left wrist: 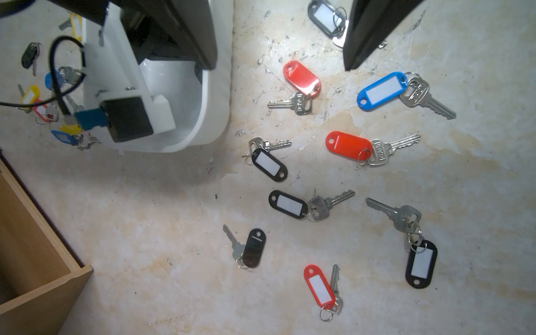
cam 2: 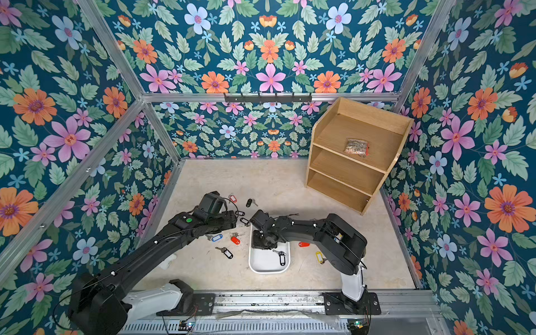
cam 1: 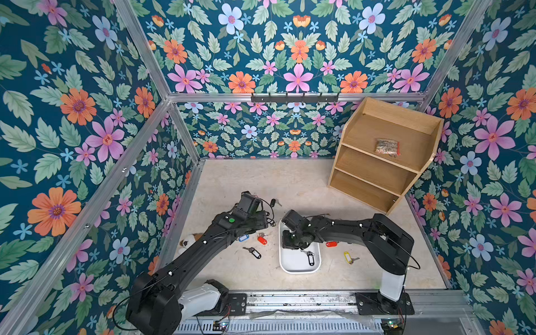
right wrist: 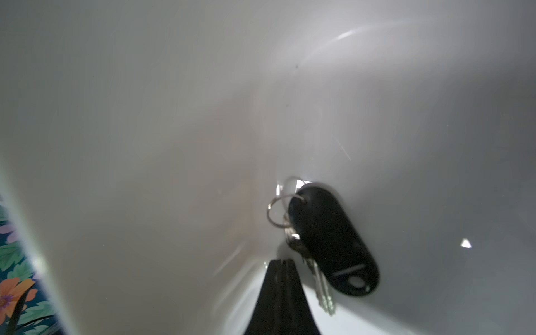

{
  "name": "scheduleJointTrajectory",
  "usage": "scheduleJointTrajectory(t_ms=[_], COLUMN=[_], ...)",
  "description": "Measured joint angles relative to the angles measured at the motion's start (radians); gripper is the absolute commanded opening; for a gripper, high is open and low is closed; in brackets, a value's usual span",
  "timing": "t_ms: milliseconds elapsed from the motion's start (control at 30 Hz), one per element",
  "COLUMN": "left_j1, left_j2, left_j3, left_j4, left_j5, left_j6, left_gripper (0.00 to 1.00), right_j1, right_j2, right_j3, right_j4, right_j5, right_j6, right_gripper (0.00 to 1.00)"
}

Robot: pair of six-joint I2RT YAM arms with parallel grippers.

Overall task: Take the keys out of the storage box
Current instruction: Pick up the key from the storage box.

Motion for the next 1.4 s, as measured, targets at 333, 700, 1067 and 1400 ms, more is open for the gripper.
scheduleJointTrajectory(t_ms=[333,700,1067,1400], left_j1=[-0.003,-0.011,-0.011,-0.011], left_j2=[0.013,0.002,-0.006,-0.001], left_j3=[-0.005,-0.029,-0.032,-0.037], left_j4=[0.005,0.006,0.005,0.006], left_j5=[0.005,0.008,0.007,0.005], left_j6=[-0.008,-0.011,-0.014,-0.014], left_gripper=[0.75,0.75,0.75,0.75], right_j1=[-0.099,-0.077,-0.006,0.0], right_j2=[-0.165,-0.185,-0.078,-0.035], right_j3=[-0.155,-0.058,0.119,0.139], right_j4=[-0.057,-0.152,-0.271,-0.345], right_j5=[0.063,0.111,0.185,0.244], right_j6=[0.025,0.021,-0.03,-0.08], right_gripper=[0.0,0.35,0.35,0.38])
